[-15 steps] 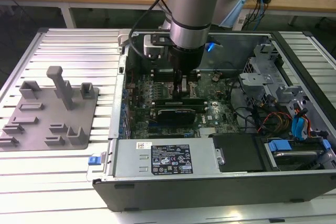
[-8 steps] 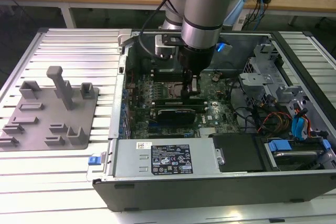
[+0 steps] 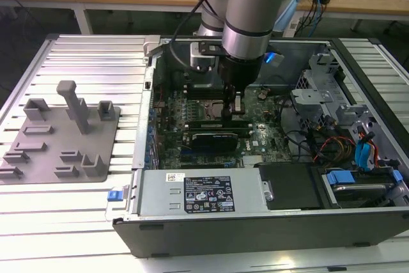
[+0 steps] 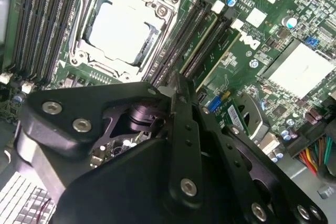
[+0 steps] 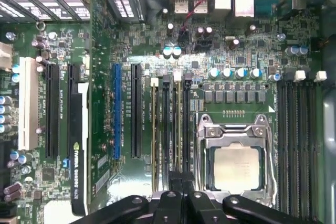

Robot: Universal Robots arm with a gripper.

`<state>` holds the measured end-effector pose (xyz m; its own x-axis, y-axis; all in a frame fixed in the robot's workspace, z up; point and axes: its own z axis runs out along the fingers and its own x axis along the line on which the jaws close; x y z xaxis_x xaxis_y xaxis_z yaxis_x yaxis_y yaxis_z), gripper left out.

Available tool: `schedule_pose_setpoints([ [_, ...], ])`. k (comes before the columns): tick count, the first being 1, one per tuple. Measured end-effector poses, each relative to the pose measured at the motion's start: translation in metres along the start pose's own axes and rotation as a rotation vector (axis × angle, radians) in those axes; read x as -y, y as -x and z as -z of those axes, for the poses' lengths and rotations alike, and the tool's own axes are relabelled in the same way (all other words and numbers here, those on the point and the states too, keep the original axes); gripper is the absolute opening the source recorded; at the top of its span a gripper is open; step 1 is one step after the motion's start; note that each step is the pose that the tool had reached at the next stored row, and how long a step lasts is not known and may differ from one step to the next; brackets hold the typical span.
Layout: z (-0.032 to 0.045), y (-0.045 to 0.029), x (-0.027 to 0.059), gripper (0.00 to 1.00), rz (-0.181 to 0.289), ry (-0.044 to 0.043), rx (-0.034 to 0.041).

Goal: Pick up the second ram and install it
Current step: 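Insert the second ram into the second slot, then press down the second ram until it locks into place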

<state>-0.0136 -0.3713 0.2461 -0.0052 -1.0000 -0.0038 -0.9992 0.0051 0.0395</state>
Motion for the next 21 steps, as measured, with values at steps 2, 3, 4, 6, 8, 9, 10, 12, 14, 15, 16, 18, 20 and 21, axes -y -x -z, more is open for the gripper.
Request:
schedule_pose_setpoints([
  [2, 0.0002, 0.0000, -0.0015, 0.08, 0.000, -0.0020, 0.0000],
  [3, 0.0001, 0.0000, -0.0018, 0.08, 0.000, -0.0024, 0.0000],
  [4, 0.0001, 0.0000, -0.0019, 0.08, 0.000, -0.0026, 0.0001],
  [6, 0.0001, 0.0000, -0.0023, 0.08, 0.000, -0.0033, 0.0000],
  [8, 0.0001, 0.0000, -0.0027, 0.08, 0.000, -0.0039, 0.0000],
  [9, 0.0001, 0.0000, -0.0029, 0.08, 0.000, -0.0043, 0.0000],
  [10, 0.0001, 0.0000, -0.0031, 0.08, 0.000, -0.0047, 0.0001],
  [12, 0.0001, 0.0000, -0.0035, 0.08, 0.000, -0.0055, 0.0001],
  [14, 0.0000, 0.0000, -0.0041, 0.08, 0.000, -0.0065, 0.0001],
  [15, 0.0000, 0.0000, -0.0042, 0.08, 0.000, -0.0067, 0.0000],
  [16, 0.0000, 0.0000, -0.0044, 0.08, 0.000, -0.0071, 0.0000],
  [18, 0.0001, 0.0000, -0.0028, 0.08, 0.000, -0.0072, -0.0001],
  [20, 0.0004, -0.0001, 0.0098, 0.08, 0.000, -0.0054, -0.0001],
  [21, 0.0004, -0.0001, 0.0191, 0.08, 0.000, -0.0035, 0.0001],
])
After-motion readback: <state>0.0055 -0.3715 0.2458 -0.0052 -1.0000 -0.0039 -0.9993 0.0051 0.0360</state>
